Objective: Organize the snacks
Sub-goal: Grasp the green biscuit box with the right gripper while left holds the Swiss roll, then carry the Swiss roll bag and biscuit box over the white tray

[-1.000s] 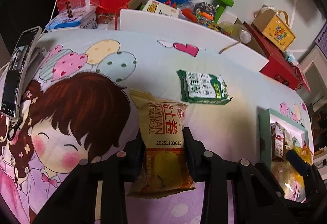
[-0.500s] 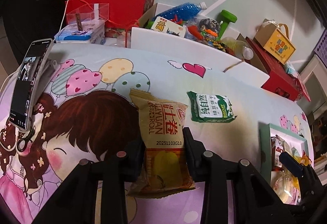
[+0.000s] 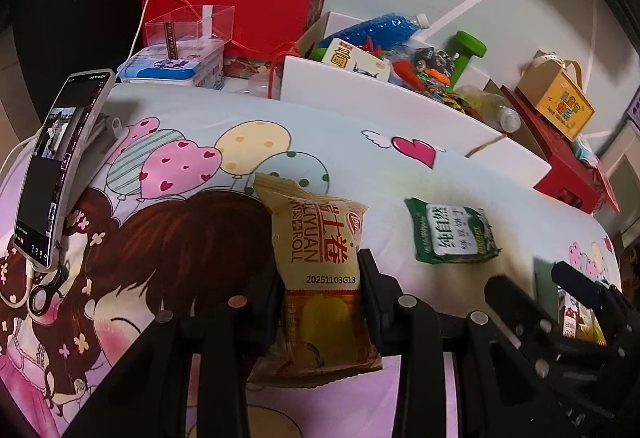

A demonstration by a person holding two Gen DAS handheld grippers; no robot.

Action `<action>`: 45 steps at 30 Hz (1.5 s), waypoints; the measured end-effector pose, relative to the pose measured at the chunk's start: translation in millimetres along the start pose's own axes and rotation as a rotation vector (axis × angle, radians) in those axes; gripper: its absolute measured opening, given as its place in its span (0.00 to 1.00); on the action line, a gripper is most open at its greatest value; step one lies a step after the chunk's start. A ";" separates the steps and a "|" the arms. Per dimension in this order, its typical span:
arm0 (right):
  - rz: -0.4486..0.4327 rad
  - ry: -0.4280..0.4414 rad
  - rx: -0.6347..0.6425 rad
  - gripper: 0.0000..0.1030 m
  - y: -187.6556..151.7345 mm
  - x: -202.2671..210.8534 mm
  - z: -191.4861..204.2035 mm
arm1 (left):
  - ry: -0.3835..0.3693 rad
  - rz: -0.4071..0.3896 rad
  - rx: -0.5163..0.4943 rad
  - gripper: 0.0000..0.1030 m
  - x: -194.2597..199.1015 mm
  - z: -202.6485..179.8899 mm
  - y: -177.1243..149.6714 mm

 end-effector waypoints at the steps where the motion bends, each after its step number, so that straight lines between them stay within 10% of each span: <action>1: 0.002 0.002 -0.001 0.92 3.2 -2.9 0.5 | 0.002 -0.005 0.002 0.36 -0.7 1.5 0.5; 45: 0.055 -0.031 0.040 0.69 35.8 -51.1 30.4 | 0.020 -0.039 0.018 0.36 -8.9 16.1 4.9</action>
Point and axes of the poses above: each gripper's, at about its wrist camera, not at the fingertips, and x roughly against the way its jaws point, z to its left, y to its top, the point moved 4 cm from there along -x, roughly the way its jaws point, and after that the axes turned 13 degrees about z, right-handed, at the moved point
